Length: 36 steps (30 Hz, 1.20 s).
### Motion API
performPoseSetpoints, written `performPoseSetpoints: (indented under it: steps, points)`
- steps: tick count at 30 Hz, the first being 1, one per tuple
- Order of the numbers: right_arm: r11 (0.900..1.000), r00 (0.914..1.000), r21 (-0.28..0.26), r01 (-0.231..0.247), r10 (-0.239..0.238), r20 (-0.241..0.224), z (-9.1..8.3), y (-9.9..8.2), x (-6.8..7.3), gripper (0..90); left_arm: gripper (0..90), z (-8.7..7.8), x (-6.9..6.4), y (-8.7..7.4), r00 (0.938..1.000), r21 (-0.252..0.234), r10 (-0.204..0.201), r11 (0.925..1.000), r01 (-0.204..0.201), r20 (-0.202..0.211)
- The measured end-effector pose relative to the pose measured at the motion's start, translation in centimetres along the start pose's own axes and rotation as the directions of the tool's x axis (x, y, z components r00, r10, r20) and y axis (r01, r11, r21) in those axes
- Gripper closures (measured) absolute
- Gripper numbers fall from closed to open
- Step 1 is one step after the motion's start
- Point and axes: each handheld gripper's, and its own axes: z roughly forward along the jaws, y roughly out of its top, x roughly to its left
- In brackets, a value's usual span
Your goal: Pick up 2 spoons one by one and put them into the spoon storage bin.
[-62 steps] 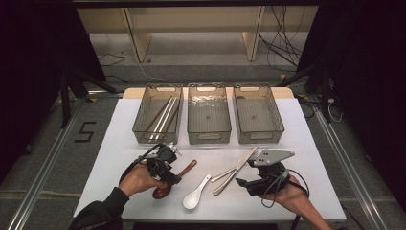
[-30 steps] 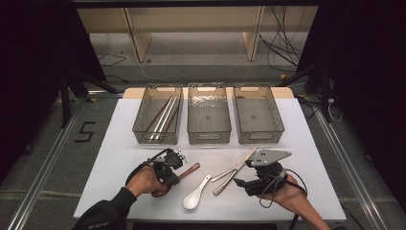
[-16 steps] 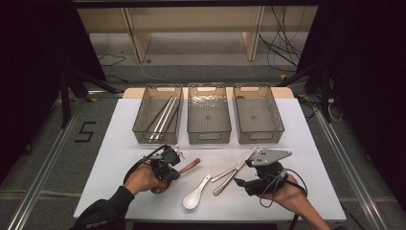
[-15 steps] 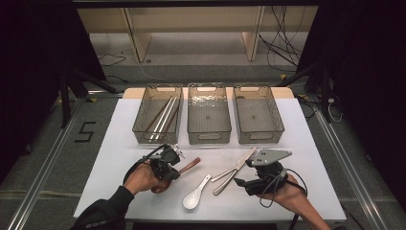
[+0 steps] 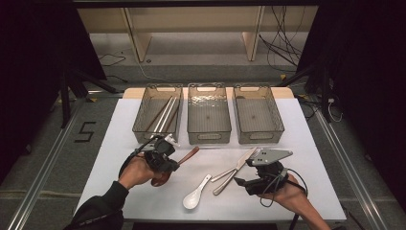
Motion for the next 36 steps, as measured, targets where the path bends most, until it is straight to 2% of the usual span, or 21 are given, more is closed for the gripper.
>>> performPoseSetpoints:
  steps: [8,16,25,36]
  points:
    - [1.0,1.0,-0.002,0.0,0.0,0.0,0.0,0.0,-0.1,29.0,81.4,-0.9,0.4,1.7,0.9999,-0.046,-0.004,0.9989,0.004,0.009]
    - [0.9999,1.0,-0.013,-0.006,0.006,0.004,-0.1,0.0,-0.1,29.0,81.4,-1.5,1.4,3.5,0.9992,-0.11,-0.036,0.9932,0.038,0.017]
    - [0.9998,1.0,-0.016,-0.009,0.009,0.003,-0.1,0.0,-0.2,28.8,81.4,-1.9,2.4,6.2,0.9989,-0.149,-0.046,0.9878,0.045,-0.003]
    - [0.9998,1.0,-0.015,-0.009,0.009,0.001,-0.1,0.0,-0.2,28.7,81.4,-2.1,3.7,9.4,0.9972,-0.204,-0.072,0.9767,0.067,-0.018]
